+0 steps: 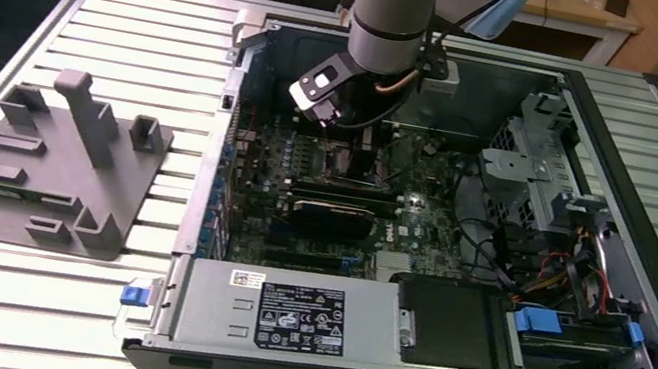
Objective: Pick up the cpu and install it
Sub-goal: 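Place the cpu into insertion slot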
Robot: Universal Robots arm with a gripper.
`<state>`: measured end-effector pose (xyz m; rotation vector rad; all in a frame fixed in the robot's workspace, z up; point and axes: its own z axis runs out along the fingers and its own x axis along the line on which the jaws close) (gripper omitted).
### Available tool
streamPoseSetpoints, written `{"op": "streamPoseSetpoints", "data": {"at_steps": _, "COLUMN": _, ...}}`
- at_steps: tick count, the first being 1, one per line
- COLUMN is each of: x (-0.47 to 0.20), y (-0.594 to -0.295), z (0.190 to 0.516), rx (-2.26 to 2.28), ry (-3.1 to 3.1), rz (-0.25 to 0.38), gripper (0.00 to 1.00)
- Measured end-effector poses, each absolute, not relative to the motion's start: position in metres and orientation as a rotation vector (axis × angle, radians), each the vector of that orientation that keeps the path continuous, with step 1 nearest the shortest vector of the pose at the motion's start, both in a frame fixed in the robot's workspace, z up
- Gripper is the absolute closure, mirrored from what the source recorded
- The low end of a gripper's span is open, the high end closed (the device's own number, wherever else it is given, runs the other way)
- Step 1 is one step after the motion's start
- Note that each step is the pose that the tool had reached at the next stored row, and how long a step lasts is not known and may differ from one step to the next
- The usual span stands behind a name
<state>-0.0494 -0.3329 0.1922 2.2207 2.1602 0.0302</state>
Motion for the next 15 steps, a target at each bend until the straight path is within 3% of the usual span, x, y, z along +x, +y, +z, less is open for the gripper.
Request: {"op": "streamPoseSetpoints", "data": {"at_steps": 15, "x": -0.0494, "y": -0.3329, "z": 0.1930, "rx": 2.221, "ry": 2.160, "rz": 0.030, "gripper": 0.40}}
